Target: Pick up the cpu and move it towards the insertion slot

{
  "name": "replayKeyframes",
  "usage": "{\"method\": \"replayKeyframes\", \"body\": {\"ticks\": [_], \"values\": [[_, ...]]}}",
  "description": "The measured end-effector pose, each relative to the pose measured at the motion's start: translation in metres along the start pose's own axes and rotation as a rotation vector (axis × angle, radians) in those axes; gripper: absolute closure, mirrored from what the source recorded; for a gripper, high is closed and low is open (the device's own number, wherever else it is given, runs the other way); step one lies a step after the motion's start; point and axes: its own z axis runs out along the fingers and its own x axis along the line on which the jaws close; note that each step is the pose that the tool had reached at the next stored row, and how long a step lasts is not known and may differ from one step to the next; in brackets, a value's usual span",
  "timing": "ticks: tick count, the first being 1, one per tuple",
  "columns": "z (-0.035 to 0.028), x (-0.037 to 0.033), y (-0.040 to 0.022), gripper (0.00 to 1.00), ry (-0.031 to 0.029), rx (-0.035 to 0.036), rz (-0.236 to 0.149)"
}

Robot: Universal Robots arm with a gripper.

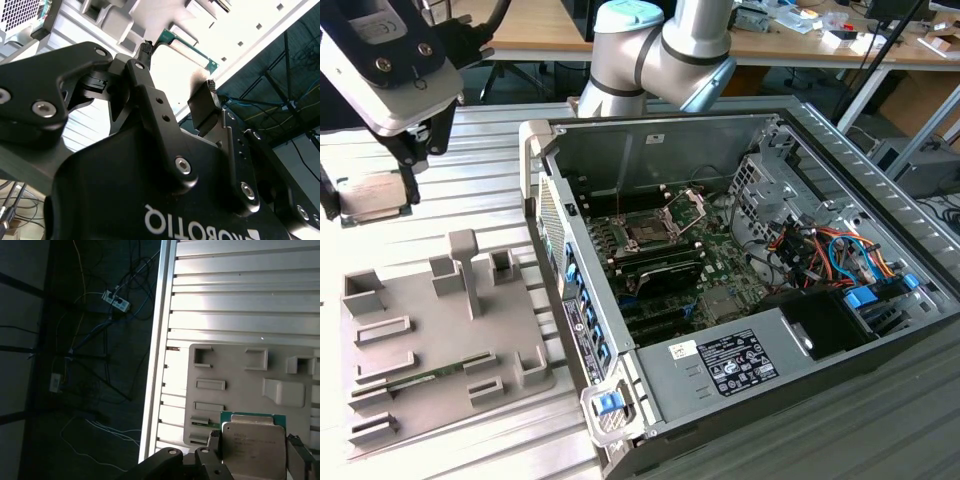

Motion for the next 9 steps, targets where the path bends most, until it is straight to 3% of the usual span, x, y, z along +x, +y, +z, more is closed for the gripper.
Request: {"method": "replayKeyframes", "body": {"ticks": [9], "values": [[-0.0001,-0.0028,-0.0004,0.45,0.0001,0.0001,0.0]]}}
